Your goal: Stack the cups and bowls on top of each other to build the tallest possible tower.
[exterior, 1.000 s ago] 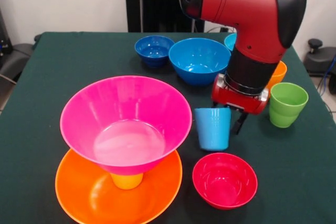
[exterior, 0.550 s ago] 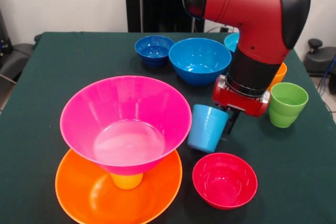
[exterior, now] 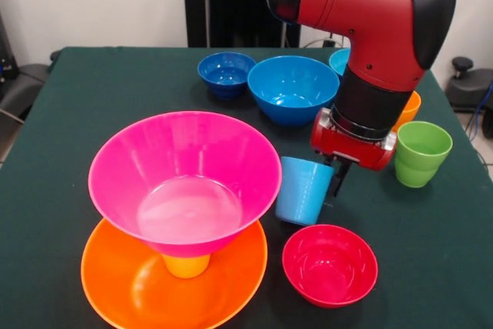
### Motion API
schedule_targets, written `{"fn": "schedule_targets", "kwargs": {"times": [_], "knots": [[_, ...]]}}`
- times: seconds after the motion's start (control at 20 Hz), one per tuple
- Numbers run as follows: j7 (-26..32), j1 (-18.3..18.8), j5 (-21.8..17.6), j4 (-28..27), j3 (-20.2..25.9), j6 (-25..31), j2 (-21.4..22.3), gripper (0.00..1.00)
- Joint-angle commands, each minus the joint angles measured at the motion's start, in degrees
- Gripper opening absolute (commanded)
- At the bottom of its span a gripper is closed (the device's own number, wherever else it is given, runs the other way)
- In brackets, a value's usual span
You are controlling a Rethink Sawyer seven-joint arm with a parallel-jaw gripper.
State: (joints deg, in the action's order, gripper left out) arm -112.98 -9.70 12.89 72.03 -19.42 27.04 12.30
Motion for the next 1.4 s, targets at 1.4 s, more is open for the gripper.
{"fn": "schedule_targets", "kwargs": {"times": [1.4], "knots": [[4.6, 12.3, -0.8, 20.8, 17.0, 22.3, 32.3, 0.00]]}}
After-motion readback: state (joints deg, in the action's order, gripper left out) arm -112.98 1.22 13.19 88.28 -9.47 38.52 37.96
